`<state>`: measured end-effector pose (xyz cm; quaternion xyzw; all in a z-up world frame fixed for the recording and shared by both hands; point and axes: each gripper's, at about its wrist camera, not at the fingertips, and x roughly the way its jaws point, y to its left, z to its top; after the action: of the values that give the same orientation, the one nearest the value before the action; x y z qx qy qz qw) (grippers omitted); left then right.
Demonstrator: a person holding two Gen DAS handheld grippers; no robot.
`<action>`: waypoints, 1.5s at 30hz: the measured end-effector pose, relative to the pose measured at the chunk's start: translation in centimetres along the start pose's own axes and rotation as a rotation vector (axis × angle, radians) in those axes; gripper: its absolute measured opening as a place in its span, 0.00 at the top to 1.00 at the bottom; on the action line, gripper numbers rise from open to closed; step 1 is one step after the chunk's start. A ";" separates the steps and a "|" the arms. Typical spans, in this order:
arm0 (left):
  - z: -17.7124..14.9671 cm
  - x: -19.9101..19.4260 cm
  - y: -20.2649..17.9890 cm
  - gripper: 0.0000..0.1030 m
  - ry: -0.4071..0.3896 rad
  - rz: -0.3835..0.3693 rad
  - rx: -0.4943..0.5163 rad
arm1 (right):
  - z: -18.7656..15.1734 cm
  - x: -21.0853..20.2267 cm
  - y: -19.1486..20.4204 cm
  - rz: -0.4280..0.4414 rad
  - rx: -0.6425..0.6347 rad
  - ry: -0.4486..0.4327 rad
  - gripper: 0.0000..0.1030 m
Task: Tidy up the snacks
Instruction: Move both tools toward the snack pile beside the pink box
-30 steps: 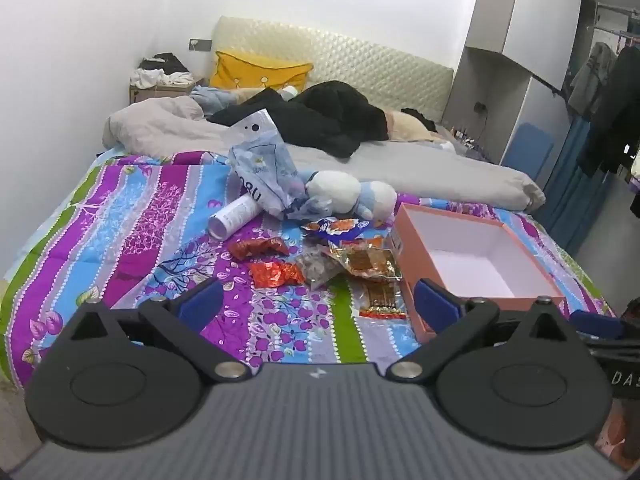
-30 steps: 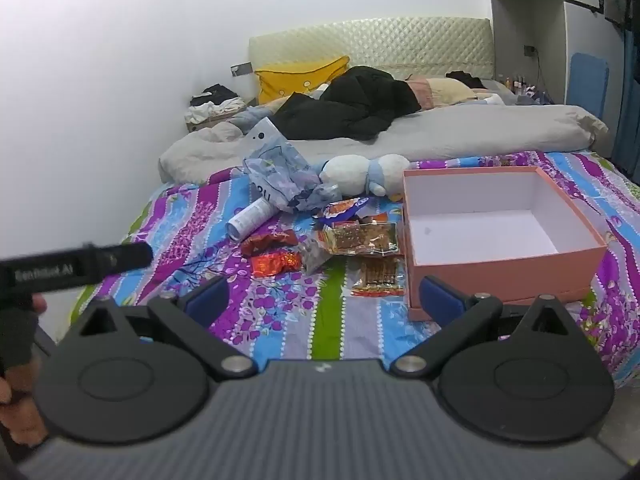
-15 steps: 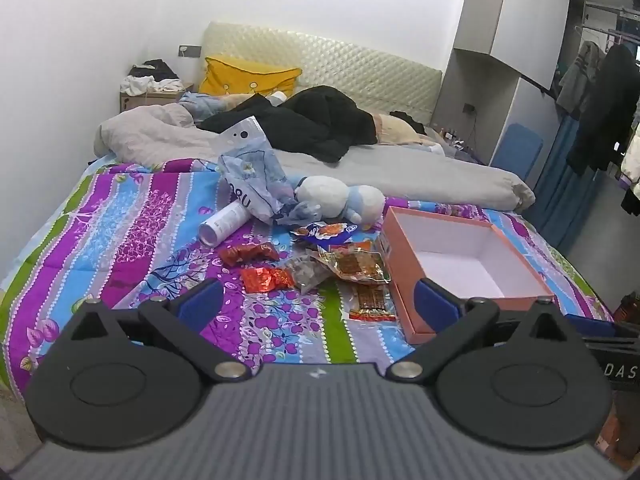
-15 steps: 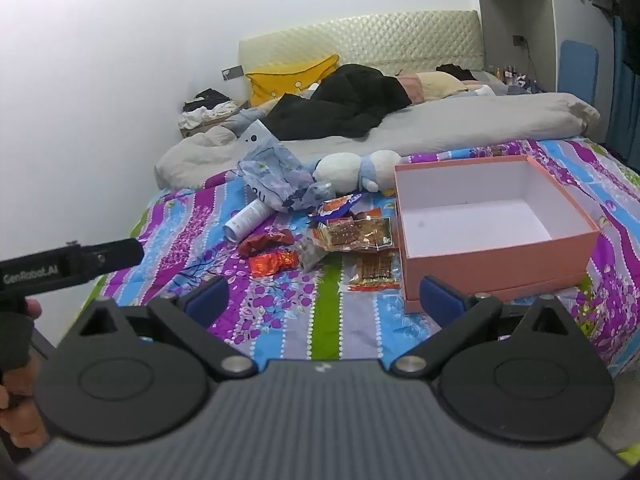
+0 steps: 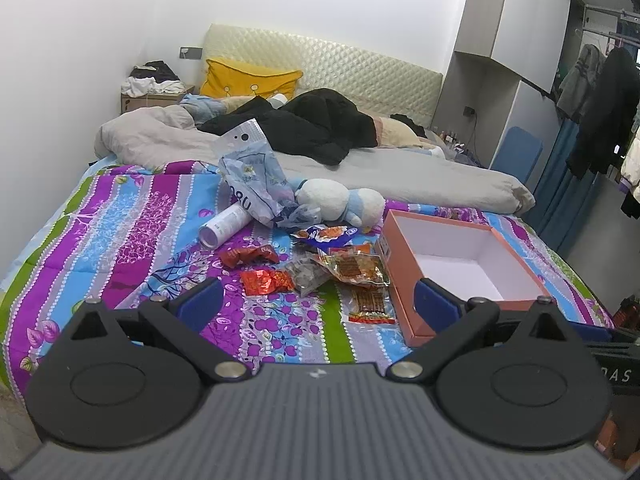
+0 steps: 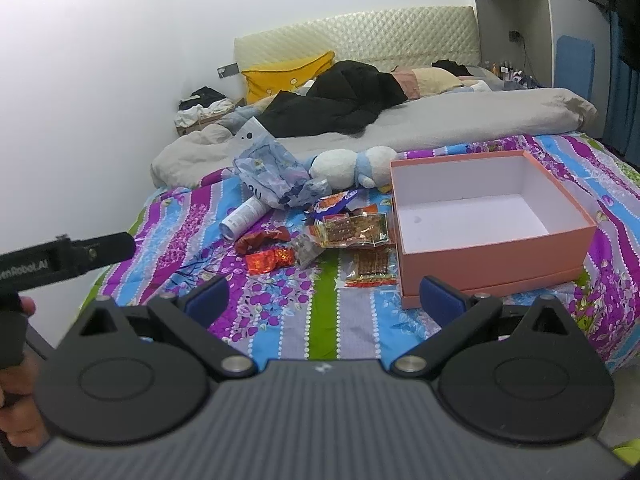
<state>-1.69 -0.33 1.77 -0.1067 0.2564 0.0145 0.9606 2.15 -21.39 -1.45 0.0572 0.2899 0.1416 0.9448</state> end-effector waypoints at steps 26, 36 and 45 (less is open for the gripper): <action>-2.1 1.0 -0.4 0.00 0.020 0.032 0.031 | -1.9 0.8 -0.2 -0.031 -0.013 0.000 0.00; -3.2 3.9 0.3 0.00 0.071 0.020 0.011 | -3.8 1.8 -0.3 -0.037 -0.033 -0.030 0.04; -3.7 5.4 1.2 0.00 0.093 0.033 0.008 | -4.4 2.9 0.3 -0.040 -0.040 -0.016 0.04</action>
<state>1.11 -0.15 -4.32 -0.0991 0.3027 0.0243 0.9476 1.88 -20.12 -6.56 0.0338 0.2805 0.1281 0.9507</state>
